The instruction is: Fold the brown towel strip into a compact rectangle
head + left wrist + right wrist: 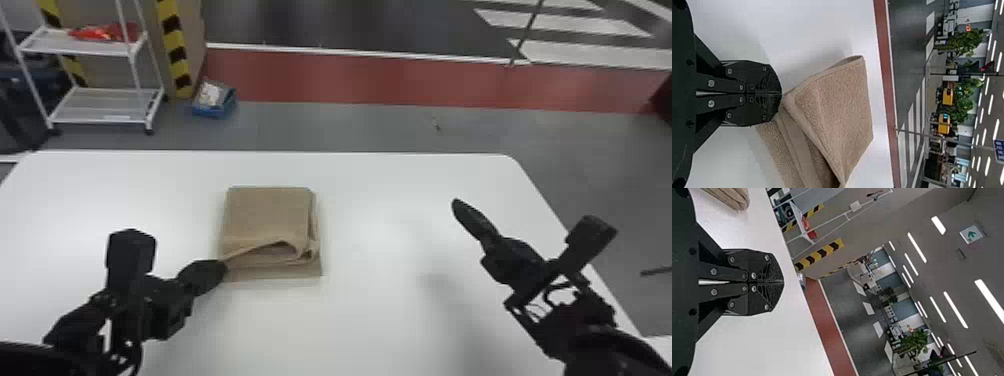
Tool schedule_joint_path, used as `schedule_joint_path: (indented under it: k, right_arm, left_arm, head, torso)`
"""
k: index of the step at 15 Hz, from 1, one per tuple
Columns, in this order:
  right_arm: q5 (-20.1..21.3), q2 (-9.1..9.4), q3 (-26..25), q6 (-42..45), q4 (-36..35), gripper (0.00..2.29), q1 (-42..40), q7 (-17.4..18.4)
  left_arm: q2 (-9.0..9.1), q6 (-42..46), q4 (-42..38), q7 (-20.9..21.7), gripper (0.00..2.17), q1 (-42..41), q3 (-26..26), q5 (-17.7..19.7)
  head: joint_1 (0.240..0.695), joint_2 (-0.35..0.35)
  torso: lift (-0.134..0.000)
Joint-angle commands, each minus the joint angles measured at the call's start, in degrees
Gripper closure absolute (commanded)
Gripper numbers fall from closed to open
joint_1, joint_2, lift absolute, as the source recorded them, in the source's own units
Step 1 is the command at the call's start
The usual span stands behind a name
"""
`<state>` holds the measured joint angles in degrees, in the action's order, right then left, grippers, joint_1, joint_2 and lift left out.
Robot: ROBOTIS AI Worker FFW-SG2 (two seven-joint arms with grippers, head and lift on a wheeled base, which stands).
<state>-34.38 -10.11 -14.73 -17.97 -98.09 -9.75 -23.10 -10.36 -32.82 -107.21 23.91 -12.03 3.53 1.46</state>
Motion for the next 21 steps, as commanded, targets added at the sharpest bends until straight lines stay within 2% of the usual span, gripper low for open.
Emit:
schedule_joint_path:
  k: [1, 3, 5, 9, 11, 14, 15, 16, 18, 19, 20, 21]
  right_arm:
    - [-0.16, 0.09, -0.04, -0.1, 0.0, 1.94, 0.0, -0.01]
    - [-0.51, 0.18, -0.04, -0.1, 0.09, 1.94, 0.0, -0.01]
    - [-0.51, 0.18, 0.14, 0.07, 0.09, 1.94, 0.0, -0.19]
    - [-0.25, 0.0, 2.95, -0.1, 0.0, 1.94, 0.53, -0.19]
    - [0.8, 0.09, 7.96, -0.1, -1.05, 1.94, 1.67, -0.01]
    - [3.97, 0.35, 18.24, -0.1, -2.02, 1.94, 5.1, 1.04]
    - [6.52, 0.53, 22.55, -0.1, -1.93, 1.94, 6.85, 1.31]
    - [9.59, 1.14, 26.42, -0.1, -0.97, 1.94, 8.7, 1.39]
    - [14.25, 2.64, 31.69, -0.28, 3.08, 1.94, 12.21, 1.39]
    - [15.75, 3.43, 33.18, -0.8, 5.19, 1.94, 13.53, 1.39]
    - [17.24, 3.78, 34.15, -1.51, 6.42, 1.94, 13.97, 1.57]
    - [18.73, 3.87, 34.94, -1.86, 6.94, 1.94, 13.88, 2.45]
  left_arm:
    - [0.17, -2.29, -2.83, 0.0, 1.98, -1.33, 0.78, 0.03]
    - [0.34, -2.29, -3.89, -0.97, 1.98, -1.77, 0.78, -0.06]
    - [0.25, 2.28, -4.94, -2.99, 1.98, -2.74, -0.1, 0.03]
    - [0.52, 9.48, -7.23, -5.37, 1.98, -4.32, -3.53, 1.26]
    - [0.69, 12.82, -7.32, -6.86, 1.98, -4.32, -3.79, 1.88]
    - [1.31, 16.34, -7.05, -9.32, 1.98, -4.32, -3.44, 2.14]
    - [1.31, 16.69, -7.05, -9.58, 1.98, -4.14, -3.71, 2.23]
    - [1.31, 17.39, -7.14, -9.58, 1.98, -4.14, -4.32, 2.41]
    - [1.22, 17.57, -7.32, -9.5, 1.98, -4.14, -5.82, 3.11]
    - [1.22, 17.92, -7.4, -9.58, 1.98, -4.14, -6.17, 3.2]
    - [1.22, 18.27, -7.4, -9.5, 1.98, -4.32, -6.26, 3.2]
    - [1.13, 18.62, -7.49, -9.58, 1.98, -4.49, -6.43, 3.2]
  head:
    - [0.695, -0.153]
    - [0.695, -0.169]
    - [0.695, -0.169]
    - [0.695, -0.132]
    - [0.695, -0.104]
    - [0.695, -0.039]
    - [0.695, 0.023]
    - [0.695, 0.051]
    - [0.695, 0.122]
    - [0.695, 0.151]
    - [0.695, 0.204]
    - [0.695, 0.225]
  torso:
    - [-0.123]
    - [-0.123]
    - [-0.123]
    - [-0.123]
    - [-0.123]
    - [-0.123]
    - [-0.123]
    - [-0.123]
    - [-0.123]
    - [-0.123]
    - [-0.123]
    - [-0.123]
